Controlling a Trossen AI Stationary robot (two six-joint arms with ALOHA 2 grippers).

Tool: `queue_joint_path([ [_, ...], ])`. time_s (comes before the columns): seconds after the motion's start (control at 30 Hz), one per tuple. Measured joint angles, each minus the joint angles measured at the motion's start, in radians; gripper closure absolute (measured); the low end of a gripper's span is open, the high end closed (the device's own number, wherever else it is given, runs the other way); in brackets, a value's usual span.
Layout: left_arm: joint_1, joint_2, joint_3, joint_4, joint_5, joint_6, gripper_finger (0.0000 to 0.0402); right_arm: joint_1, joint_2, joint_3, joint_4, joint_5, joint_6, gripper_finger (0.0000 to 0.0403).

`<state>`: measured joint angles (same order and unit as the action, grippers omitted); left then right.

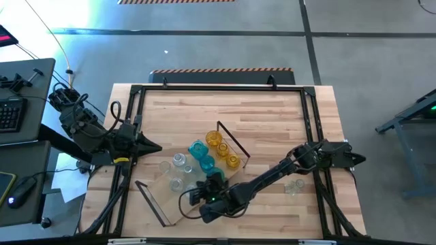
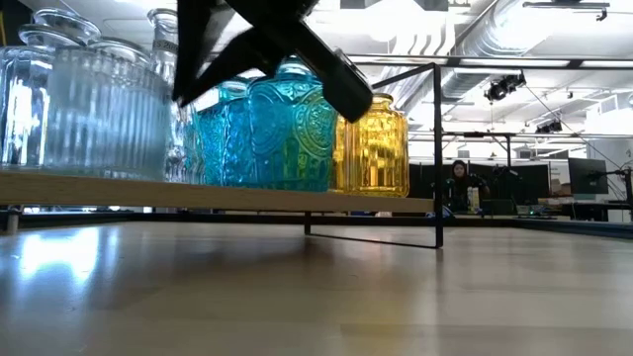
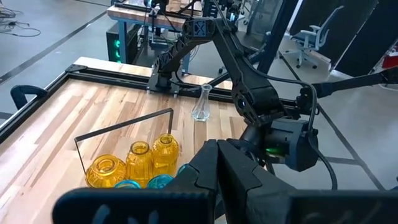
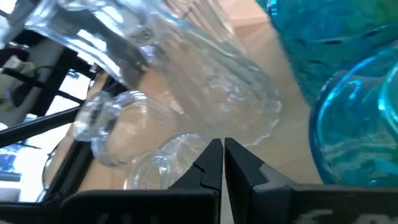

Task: Sort vases onto shelf
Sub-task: Put the transparent vase on the shelf aligned with the other transparent vases

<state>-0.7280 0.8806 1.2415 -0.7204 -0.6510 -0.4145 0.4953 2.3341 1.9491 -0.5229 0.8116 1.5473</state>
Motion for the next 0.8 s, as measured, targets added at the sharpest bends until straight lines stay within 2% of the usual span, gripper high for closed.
queue_joint_path([
  [0.8,0.0,0.0,0.0,0.0,0.019,-0.03,0.0402,0.025,0.0,0.0,0.068,-0.043,-0.037,0.0403],
])
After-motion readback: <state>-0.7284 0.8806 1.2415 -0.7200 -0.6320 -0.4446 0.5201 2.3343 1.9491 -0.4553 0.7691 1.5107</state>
